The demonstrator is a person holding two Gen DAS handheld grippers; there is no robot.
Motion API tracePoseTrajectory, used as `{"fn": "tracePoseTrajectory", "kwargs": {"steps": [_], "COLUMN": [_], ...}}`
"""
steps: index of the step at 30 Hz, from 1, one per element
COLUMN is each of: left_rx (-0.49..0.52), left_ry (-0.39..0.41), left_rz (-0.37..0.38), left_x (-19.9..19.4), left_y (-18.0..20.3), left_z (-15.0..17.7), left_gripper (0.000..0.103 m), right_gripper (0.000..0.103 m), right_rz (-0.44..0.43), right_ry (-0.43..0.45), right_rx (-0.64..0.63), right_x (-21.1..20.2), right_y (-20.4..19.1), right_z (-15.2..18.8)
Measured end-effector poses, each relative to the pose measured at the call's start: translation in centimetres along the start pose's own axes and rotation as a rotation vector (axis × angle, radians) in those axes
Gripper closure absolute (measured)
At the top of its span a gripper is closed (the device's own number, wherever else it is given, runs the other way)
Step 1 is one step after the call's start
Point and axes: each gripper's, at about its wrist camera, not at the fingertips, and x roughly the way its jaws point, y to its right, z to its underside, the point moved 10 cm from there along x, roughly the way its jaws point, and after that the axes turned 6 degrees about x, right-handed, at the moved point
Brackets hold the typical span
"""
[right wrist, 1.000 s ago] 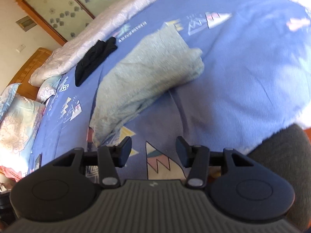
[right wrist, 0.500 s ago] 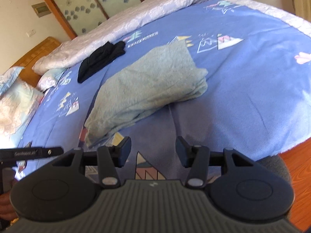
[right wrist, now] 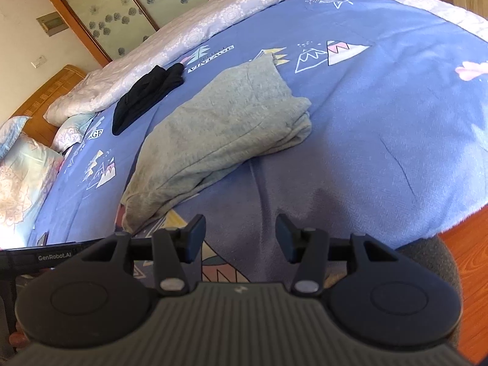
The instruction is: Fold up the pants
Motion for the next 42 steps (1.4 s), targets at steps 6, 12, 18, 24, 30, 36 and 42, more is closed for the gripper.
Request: {"fn": "tracePoseTrajectory", "kwargs": {"steps": [6,12,18,24,30,36,42], "left_rx": [-0.008,-0.092,-0.162,-0.214,-0.31,-0.184,-0.24], "left_ry": [-0.005,-0.025,-0.01,-0.05,-0.148,-0.071,0.066], "left_rz": [0.002,0.133,0.278,0.415,0.594,0.529,0.547], "left_x": [0.2,1.5,3.8,8.0,12.7,12.8,8.5], "left_y": [-0.4,-1.6,-3.0,-2.1,0.3,3.1,-0.7], "left_z": [-0.1,-2.6,-7.0,-9.7,-9.8,-10.7,-13.2], "left_gripper": [0.011,0.013,0.013,0.02,0.022,0.059,0.081], "right_gripper": [0.05,0.048,0.028,0.024,0.023,0.043,0.067], "right_rz": [0.008,-0.022,-0.089,-0.131,-0.184,-0.249,-0.294], "right_ry": [0.02,0.086,0.145,0.074,-0.023,-0.137,-0.118], "right_rx": [0.005,0.064,0.078,0.07,0.034,0.026,0.041], "right_x": [-0.2,-0.5,1.4,7.2,12.5,14.3,10.3], "right_y": [0.4,2.2,4.7,6.4,5.7,2.7,-2.5], "right_z": [-0.5,-3.3,-8.1,-11.8,-13.7,-12.1,-11.8]}}
